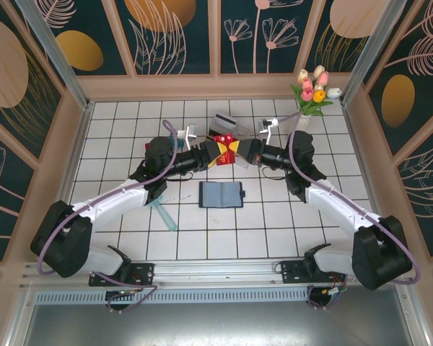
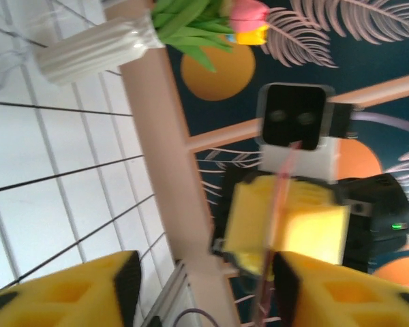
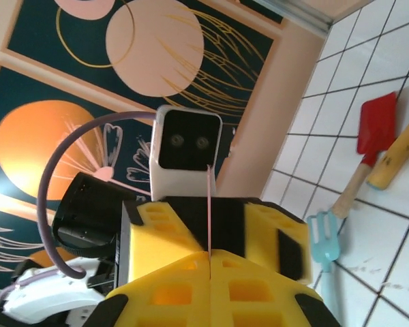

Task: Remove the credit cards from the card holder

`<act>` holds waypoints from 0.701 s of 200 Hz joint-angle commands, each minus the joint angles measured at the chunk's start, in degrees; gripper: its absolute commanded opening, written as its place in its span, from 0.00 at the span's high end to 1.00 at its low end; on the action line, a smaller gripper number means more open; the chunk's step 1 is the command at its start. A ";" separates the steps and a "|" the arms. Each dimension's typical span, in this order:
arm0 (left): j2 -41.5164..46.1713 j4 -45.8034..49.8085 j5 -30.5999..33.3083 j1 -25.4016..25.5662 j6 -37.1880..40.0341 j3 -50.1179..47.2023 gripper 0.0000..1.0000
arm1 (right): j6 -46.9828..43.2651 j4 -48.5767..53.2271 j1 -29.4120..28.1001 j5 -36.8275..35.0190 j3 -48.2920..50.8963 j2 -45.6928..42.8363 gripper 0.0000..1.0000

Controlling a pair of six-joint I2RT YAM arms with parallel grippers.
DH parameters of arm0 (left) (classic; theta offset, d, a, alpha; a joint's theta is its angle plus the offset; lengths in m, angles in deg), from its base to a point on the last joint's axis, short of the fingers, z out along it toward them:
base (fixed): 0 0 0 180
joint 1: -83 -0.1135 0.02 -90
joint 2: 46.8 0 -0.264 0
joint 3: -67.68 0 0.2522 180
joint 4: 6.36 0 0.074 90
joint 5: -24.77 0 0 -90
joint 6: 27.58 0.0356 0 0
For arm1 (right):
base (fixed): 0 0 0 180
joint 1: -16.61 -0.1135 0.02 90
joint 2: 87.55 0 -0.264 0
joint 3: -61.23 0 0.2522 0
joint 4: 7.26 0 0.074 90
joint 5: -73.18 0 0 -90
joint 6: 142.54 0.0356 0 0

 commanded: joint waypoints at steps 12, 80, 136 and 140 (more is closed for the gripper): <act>2.88 11.07 5.61 -2.03 7.20 -0.86 0.17 | -19.35 21.59 1.05 -8.94 -6.61 -0.94 1.00; 9.77 31.62 22.79 -6.01 16.54 -5.80 0.02 | -48.89 33.21 1.59 -29.95 -10.51 2.00 1.00; 8.83 35.25 23.25 -8.90 20.07 -6.90 0.02 | -69.25 34.85 -0.26 -28.94 -14.04 5.68 1.00; 8.65 35.33 23.14 -8.90 20.29 -6.72 0.02 | -70.71 35.22 -0.67 -29.16 -14.45 6.04 1.00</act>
